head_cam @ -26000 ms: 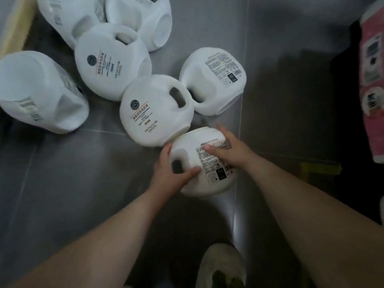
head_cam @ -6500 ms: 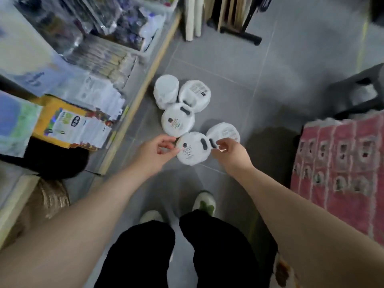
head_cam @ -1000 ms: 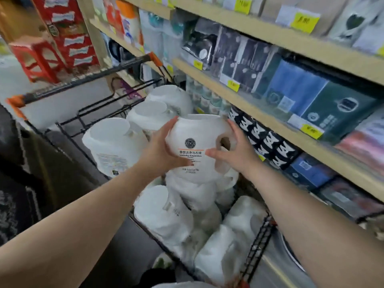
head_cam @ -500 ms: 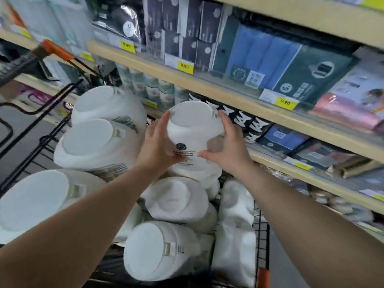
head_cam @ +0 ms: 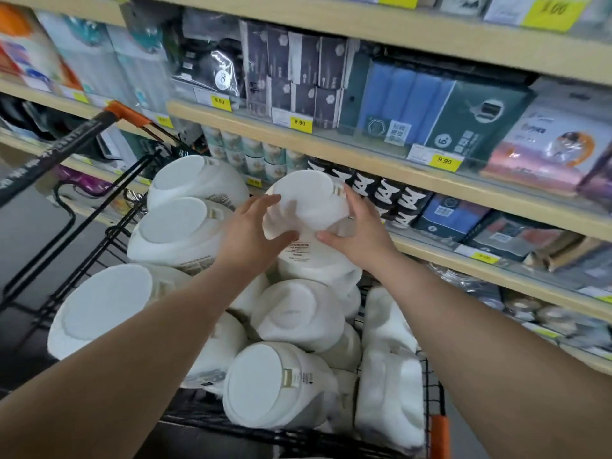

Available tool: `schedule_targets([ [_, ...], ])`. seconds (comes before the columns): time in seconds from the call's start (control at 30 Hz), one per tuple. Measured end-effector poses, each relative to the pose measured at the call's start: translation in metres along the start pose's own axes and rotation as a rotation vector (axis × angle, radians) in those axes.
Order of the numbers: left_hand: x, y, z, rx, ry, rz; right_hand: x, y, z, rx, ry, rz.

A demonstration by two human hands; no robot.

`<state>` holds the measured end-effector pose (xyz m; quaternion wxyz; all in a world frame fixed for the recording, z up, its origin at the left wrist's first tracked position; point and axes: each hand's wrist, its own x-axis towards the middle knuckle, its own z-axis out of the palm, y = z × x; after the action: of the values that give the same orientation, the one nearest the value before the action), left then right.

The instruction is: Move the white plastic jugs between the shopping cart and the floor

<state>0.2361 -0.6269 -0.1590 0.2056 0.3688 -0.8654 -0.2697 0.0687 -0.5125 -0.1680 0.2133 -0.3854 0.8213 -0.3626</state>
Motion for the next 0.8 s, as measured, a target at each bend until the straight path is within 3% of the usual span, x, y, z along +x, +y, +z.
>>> schedule_targets([
  [0.13, -0.019, 0.041, 0.0, -0.071, 0.008, 0.069, -0.039, 0.0, -0.035, 0.033, 0.044, 0.011],
  [0.4, -0.074, 0.185, 0.052, -0.264, -0.096, 0.22, -0.158, 0.051, -0.158, 0.08, 0.326, 0.021],
  [0.6, -0.132, 0.322, 0.124, -0.417, -0.32, 0.369, -0.273, 0.122, -0.271, 0.053, 0.538, 0.087],
  [0.8, -0.19, 0.445, 0.208, -0.479, -0.568, 0.5, -0.386, 0.207, -0.358, 0.052, 0.742, 0.299],
])
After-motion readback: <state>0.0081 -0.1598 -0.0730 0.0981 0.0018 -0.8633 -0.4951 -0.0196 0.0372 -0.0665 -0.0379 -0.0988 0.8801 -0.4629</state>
